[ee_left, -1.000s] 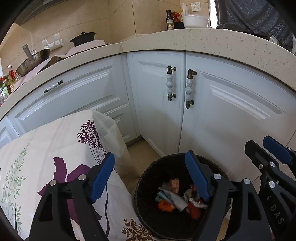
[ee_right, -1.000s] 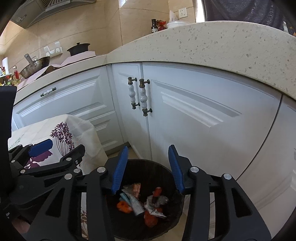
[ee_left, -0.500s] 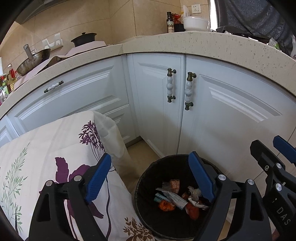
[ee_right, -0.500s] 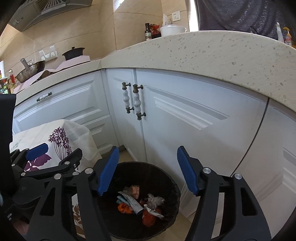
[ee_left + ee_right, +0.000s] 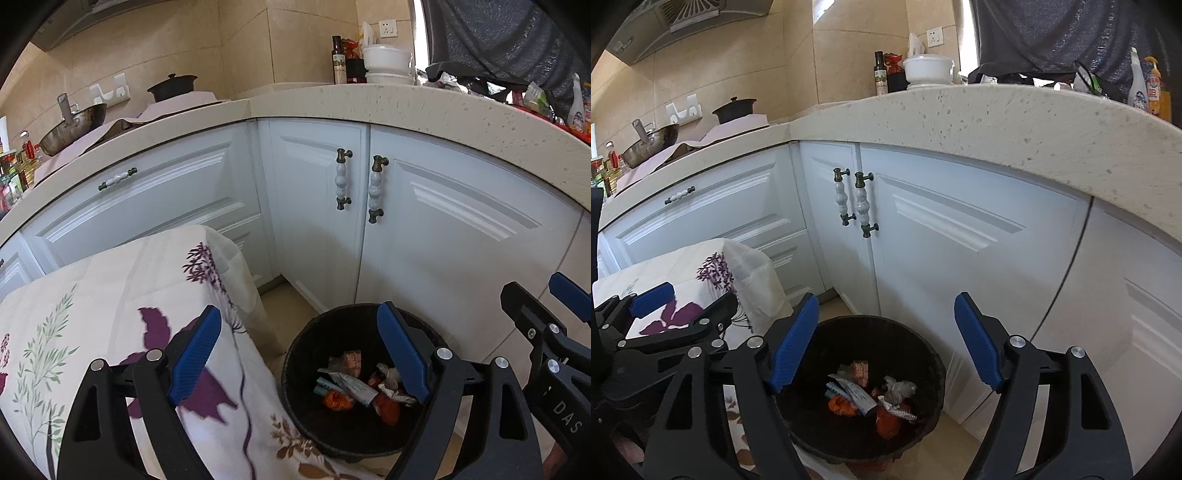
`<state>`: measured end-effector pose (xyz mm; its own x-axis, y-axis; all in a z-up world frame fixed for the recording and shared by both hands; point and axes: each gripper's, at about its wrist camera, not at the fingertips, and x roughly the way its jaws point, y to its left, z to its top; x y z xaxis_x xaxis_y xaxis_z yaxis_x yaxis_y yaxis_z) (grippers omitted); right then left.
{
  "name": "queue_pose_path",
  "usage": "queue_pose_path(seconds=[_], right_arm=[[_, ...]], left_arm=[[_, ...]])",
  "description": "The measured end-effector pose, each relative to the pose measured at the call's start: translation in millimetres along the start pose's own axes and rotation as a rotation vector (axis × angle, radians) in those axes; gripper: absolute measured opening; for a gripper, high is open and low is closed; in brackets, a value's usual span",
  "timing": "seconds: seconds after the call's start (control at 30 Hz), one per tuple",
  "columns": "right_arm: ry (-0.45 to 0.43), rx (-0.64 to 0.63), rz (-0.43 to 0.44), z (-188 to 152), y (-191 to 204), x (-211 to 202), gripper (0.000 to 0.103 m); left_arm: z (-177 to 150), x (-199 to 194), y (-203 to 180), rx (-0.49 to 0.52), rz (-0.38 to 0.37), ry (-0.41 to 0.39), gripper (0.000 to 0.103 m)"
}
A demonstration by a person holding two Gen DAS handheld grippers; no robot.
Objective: Collect trash
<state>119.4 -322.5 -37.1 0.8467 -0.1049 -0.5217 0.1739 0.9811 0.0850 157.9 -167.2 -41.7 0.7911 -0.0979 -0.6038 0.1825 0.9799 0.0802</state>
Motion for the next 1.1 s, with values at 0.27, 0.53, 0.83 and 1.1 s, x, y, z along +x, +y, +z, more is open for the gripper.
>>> queue_pose_path(seconds=[0.27, 0.53, 0.83, 1.1], right_arm=[[-0.019, -0.009, 0.0, -6.3, 19.0, -41.3, 0.081], [-0.04, -0.052, 0.001, -19.2, 44.9, -89.9, 0.086], [-0.051, -0.067, 0.006, -36.2, 63.9, -132.4, 0.087], [-0.071, -0.081, 0.001, -45.4, 75.5, -163.9, 0.087]], left_arm=[[-12.3, -40.0, 25.9, -0.002, -0.009, -0.028, 0.085], [-28.6, -82.9, 48.1, 0.019, -0.019, -0.042, 0.085], [-48.9, -128.5, 75.3, -0.007, -0.024, -0.063, 0.086], [-60.1, -158.4, 94.3, -0.051, -0.031, -0.087, 0.087]])
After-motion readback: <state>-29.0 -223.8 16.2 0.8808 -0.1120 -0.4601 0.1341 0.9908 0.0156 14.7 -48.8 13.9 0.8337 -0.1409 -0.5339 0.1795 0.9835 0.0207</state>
